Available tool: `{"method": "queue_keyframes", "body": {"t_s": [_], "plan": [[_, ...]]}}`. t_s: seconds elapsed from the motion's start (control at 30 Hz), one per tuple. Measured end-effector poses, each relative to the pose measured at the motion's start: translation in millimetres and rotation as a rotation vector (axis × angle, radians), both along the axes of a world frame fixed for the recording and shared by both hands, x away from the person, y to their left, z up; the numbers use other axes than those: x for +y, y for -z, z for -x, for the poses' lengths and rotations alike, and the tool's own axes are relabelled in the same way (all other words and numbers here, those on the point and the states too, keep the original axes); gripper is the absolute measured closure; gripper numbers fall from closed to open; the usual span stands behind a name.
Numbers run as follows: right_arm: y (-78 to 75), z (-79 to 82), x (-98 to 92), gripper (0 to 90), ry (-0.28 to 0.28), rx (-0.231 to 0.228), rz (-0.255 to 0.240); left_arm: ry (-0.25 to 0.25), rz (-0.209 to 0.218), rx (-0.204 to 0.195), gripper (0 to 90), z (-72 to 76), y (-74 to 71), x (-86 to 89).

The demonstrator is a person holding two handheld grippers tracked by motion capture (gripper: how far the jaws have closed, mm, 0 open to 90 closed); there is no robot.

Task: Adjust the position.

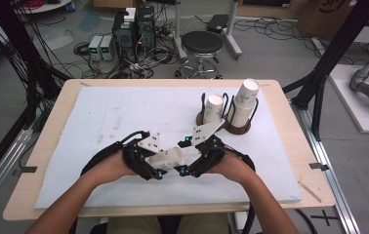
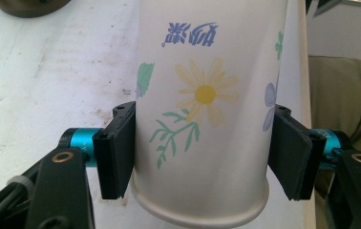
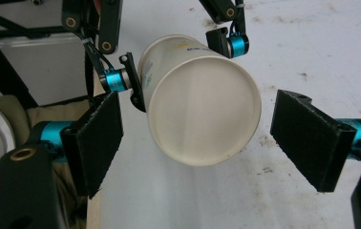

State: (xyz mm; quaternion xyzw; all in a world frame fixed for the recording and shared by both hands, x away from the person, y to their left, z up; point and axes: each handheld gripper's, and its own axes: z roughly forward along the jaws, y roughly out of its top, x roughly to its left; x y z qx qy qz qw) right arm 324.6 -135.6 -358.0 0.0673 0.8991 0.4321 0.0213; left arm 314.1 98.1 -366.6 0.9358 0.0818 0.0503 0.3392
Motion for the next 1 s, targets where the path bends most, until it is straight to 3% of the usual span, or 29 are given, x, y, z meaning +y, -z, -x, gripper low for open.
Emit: {"method": "queue_keyframes", "body": {"t_s": [0.17, 0.47, 0.73, 0.83, 0.9, 1.0], "plan": [[3.2, -2.7, 7.3, 19.4, -0.033, 0.005, 0.030, 0.021, -0.007, 0.005, 32.7, 2.5, 2.0, -3.5], [5.4, -3.9, 20.5, 32.0, -0.114, 0.001, 0.096, 0.042, -0.014, 0.004, 32.6, 2.5, 3.2, -5.6], [5.1, -4.2, 18.7, 36.4, -0.127, -0.003, 0.097, 0.062, -0.005, 0.003, 32.4, 3.2, 3.6, -6.2], [3.8, -4.6, 16.2, 36.4, -0.124, 0.007, 0.088, 0.050, 0.055, 0.007, 28.4, 3.4, 4.5, -3.3], [3.4, -4.8, 13.8, 36.4, -0.110, 0.016, 0.088, 0.023, 0.105, 0.014, 17.6, 3.1, 5.0, 0.5], [3.1, -5.5, 9.3, 36.4, -0.097, 0.014, 0.074, 0.004, 0.193, 0.015, 17.3, 3.9, 6.1, 10.1]]}}
